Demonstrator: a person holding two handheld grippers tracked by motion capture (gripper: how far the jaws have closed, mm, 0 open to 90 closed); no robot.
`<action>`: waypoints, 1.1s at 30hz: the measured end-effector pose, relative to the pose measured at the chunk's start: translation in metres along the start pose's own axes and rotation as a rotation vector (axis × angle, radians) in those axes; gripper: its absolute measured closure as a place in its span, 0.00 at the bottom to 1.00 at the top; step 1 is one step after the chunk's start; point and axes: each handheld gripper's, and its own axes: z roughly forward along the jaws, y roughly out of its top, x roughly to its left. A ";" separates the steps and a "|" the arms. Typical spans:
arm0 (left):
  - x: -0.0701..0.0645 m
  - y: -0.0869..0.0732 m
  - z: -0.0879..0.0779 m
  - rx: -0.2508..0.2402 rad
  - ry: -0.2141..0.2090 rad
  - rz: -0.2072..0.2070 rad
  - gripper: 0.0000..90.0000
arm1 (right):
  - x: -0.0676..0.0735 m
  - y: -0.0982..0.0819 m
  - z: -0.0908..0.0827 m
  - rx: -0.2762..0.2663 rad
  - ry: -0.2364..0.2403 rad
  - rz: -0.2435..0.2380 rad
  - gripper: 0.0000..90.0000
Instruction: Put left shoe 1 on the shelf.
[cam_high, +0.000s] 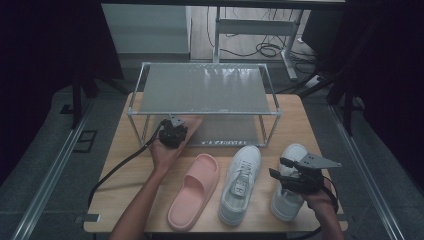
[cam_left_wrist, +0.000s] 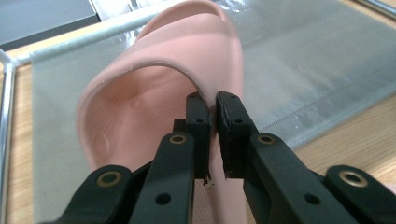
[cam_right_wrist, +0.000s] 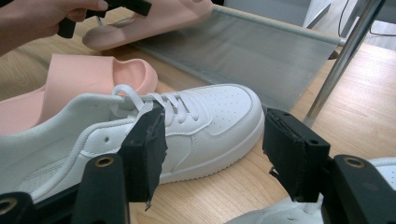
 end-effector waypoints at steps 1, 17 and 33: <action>-0.001 -0.002 0.002 0.008 -0.005 0.004 0.93 | 0.000 0.000 0.000 0.000 0.000 0.000 0.44; -0.002 -0.010 0.007 0.019 -0.012 -0.014 0.89 | 0.000 0.000 0.000 0.002 0.001 0.000 0.44; 0.010 -0.029 -0.053 -0.006 -0.094 -0.016 0.73 | 0.001 0.000 -0.001 -0.002 -0.001 0.000 0.44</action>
